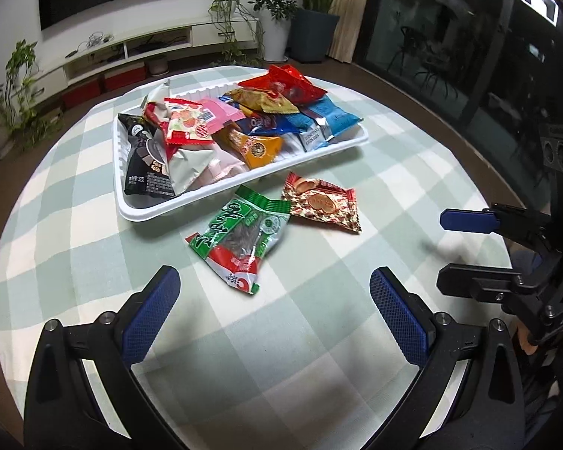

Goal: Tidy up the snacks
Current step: 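Withdraw both tools from the tray toward the green and brown packets, then grasp the green packet with the left tool while the right tool grasps the brown patterned packet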

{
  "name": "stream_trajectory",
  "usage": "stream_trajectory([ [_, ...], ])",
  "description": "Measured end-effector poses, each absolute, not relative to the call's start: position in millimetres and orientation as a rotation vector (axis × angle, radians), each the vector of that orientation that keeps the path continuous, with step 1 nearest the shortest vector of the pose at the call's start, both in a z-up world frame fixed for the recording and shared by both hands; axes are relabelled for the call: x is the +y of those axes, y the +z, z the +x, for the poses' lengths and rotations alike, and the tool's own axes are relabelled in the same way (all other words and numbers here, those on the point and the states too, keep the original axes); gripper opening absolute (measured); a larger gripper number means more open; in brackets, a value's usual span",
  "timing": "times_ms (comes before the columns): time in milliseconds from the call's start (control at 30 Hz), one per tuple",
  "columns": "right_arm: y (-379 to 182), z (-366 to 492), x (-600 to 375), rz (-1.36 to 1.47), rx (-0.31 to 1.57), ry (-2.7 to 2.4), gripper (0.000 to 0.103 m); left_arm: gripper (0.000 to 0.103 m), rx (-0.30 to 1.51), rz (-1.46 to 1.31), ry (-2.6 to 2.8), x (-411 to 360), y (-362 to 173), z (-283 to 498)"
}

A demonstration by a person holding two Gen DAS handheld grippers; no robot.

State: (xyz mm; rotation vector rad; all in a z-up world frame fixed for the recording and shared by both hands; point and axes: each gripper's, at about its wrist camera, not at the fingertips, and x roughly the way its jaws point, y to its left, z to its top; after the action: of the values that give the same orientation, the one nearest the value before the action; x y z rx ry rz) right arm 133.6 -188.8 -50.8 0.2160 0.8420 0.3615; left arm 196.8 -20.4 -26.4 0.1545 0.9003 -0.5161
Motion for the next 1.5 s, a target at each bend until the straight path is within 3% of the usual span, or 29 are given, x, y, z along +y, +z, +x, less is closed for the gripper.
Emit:
stream_trajectory([
  [633,-46,130,-192,0.156,0.823,0.357,0.089,0.102,0.998,0.404,-0.555,-47,-51,234],
  [833,-47,133,-195,0.150,0.827,0.357,0.089,0.101,1.031,0.360,-0.565,-44,-58,261],
  [933,-49,135,-196,0.151,0.835,0.357,0.089,0.088,1.063,0.349,-0.576,-44,-63,274],
  [1033,-52,136,-196,0.150,0.839,0.359,0.089,0.083,1.086,0.356,-0.576,-44,-69,284],
  [1500,-56,136,-196,0.151,0.853,0.360,0.089,0.081,1.098,0.307,-0.572,-41,-72,310],
])
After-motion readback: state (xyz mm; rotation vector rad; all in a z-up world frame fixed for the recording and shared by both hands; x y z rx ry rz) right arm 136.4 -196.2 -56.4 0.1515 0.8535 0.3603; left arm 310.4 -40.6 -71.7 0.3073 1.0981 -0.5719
